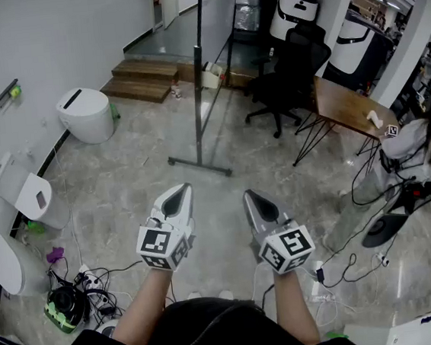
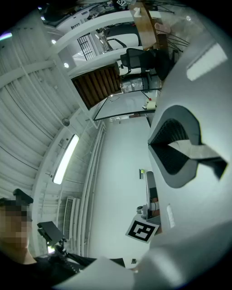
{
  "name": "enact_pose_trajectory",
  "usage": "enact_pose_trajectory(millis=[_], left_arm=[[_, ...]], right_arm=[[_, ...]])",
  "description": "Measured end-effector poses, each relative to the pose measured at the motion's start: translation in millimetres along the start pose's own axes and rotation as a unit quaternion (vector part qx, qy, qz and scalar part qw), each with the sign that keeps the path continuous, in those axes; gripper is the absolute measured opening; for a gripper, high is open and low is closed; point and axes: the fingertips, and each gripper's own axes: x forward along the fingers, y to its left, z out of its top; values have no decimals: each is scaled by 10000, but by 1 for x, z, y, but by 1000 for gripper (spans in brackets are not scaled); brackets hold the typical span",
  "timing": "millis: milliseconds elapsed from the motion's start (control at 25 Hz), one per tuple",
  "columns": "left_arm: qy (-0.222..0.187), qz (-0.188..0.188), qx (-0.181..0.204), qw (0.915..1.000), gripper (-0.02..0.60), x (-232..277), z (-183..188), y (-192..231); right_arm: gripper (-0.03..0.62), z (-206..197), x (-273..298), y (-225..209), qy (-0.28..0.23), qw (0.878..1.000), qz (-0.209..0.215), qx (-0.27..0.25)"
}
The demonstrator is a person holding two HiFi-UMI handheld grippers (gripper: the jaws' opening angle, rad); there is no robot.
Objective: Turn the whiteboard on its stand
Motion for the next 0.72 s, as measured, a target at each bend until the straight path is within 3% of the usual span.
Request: enact_pose_trajectory(millis=[720], left_arm=[[-68,-118,-28,9999,3,13,-7,-19]], right_arm=[[8,2,-16,-15,-43,9999,137,49]])
